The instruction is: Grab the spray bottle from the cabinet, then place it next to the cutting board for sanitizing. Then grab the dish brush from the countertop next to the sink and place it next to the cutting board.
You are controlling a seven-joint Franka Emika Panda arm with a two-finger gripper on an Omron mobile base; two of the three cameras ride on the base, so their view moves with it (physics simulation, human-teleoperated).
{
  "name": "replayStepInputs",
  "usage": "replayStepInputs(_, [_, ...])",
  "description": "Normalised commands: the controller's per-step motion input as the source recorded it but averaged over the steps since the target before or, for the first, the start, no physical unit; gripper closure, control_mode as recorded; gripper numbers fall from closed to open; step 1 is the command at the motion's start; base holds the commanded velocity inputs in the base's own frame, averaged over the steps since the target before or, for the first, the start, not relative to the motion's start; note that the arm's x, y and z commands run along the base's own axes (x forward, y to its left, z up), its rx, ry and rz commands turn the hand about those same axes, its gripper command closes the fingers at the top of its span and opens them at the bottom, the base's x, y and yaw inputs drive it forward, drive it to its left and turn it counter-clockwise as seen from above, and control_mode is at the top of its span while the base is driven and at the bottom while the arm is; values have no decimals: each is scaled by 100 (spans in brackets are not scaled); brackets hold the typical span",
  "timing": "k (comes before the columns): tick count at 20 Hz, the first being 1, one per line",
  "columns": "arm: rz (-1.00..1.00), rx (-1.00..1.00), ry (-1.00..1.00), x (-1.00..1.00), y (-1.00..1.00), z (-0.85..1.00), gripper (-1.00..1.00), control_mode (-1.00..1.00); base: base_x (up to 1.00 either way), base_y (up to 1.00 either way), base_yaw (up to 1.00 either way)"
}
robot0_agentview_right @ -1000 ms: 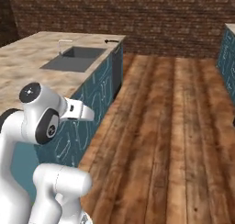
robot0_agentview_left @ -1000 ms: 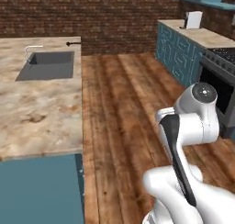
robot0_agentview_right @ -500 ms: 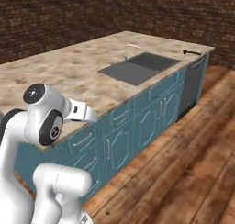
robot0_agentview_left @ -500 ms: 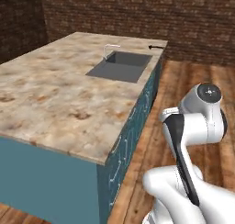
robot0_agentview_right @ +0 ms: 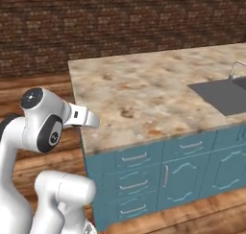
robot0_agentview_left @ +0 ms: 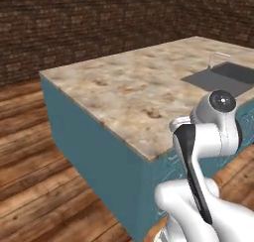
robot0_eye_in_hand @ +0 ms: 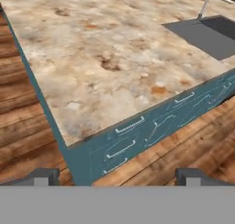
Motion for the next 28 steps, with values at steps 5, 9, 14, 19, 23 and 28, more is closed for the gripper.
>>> replayStepInputs(5, [0, 0, 0, 0, 0, 0, -100, 100, -68, -100, 55])
replayStepInputs(9, [0, 0, 0, 0, 0, 0, -100, 100, -23, -100, 52])
replayStepInputs(14, [0, 0, 0, 0, 0, 0, -100, 100, 4, -100, 21])
replayStepInputs(19, [0, 0, 0, 0, 0, 0, -100, 100, 0, -100, 16])
replayStepInputs(23, [0, 0, 0, 0, 0, 0, -100, 100, 0, -100, 20])
replayStepInputs(28, [0, 0, 0, 0, 0, 0, -100, 100, 0, -100, 15])
